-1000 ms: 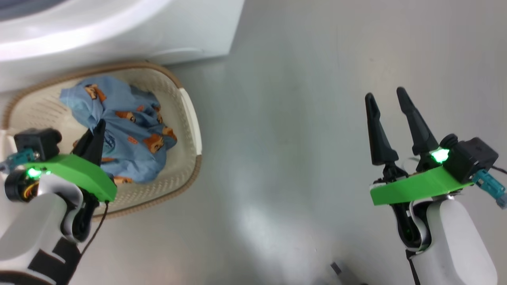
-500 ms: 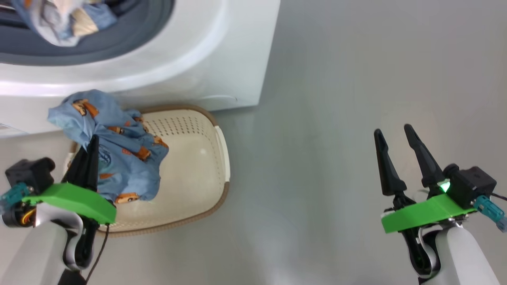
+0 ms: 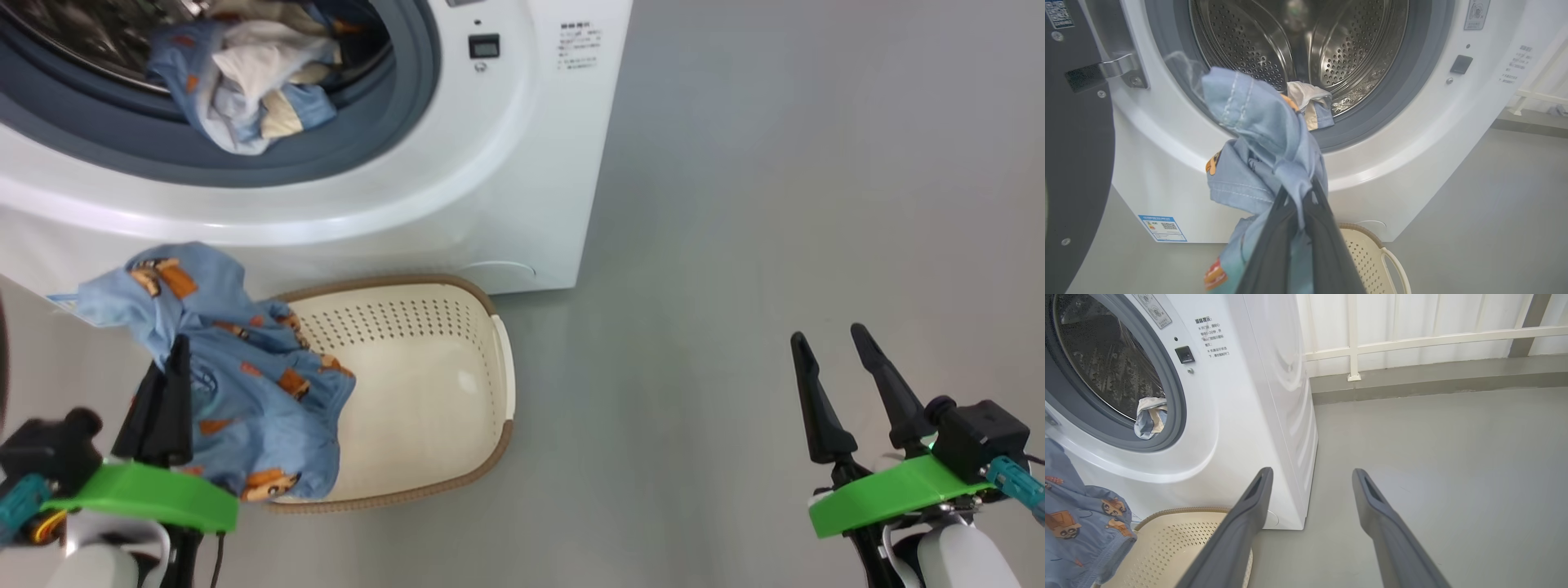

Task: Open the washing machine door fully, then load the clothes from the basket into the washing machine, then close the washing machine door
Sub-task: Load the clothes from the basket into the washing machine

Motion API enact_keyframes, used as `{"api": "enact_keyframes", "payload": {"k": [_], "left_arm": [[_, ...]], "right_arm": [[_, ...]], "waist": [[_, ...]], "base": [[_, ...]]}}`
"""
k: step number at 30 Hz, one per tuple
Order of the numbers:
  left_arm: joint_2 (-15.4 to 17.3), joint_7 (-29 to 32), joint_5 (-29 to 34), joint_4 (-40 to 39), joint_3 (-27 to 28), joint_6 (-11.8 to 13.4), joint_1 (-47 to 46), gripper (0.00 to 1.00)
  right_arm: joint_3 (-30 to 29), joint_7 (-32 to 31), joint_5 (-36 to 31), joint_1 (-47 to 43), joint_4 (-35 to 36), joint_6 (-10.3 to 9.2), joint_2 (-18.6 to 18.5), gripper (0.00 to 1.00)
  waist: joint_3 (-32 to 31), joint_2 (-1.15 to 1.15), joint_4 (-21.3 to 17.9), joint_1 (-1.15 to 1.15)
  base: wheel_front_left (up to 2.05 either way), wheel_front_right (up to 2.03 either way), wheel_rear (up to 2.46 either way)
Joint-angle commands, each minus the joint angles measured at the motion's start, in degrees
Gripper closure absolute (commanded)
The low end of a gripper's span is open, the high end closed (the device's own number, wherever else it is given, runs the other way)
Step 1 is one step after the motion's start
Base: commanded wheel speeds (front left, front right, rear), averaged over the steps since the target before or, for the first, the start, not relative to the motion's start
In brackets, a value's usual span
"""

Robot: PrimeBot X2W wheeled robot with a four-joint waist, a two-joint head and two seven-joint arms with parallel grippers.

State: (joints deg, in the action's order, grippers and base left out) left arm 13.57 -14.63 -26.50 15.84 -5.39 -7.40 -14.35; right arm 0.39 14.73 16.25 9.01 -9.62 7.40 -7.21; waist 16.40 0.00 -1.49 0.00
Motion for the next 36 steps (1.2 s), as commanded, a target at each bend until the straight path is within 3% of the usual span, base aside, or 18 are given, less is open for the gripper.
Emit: {"api": "enact_keyframes", "payload": {"k": [1,12,22,29,36], "left_arm": [[1.57,-0.37,0.56,-1.89,2.7,-0.09,0.19,1.0],[-1.87,-0.37,5.07,-10.59,8.37,-0.09,8.89,1.0],[-3.14,-0.37,5.49,-13.36,9.56,-0.09,9.2,1.0],[-2.27,-0.37,4.75,-13.53,9.77,-0.09,5.48,1.0],[1.14,-0.37,4.59,-12.91,9.35,-0.09,-2.9,1.0]], "right_arm": [[1.04,0.27,-0.01,-0.79,1.23,0.09,-0.53,0.0],[0.93,0.27,0.39,-3.38,1.37,0.09,-1.12,0.0],[0.98,0.27,0.27,-2.95,1.84,0.09,-0.97,0.0],[0.92,0.27,0.06,-1.5,2.39,0.09,-0.07,0.0],[1.39,0.27,-0.27,0.83,2.76,0.09,1.25,0.0]], "waist": [[-1.54,0.0,1.09,0.0],[-3.35,0.0,1.59,0.0],[-1.69,0.0,1.22,0.0],[1.66,0.0,0.26,0.0],[6.12,0.0,-1.58,0.0]], "base": [[0.0,0.0,0.0],[0.0,0.0,0.0],[0.0,0.0,0.0],[0.0,0.0,0.0],[0.0,0.0,0.0]]}}
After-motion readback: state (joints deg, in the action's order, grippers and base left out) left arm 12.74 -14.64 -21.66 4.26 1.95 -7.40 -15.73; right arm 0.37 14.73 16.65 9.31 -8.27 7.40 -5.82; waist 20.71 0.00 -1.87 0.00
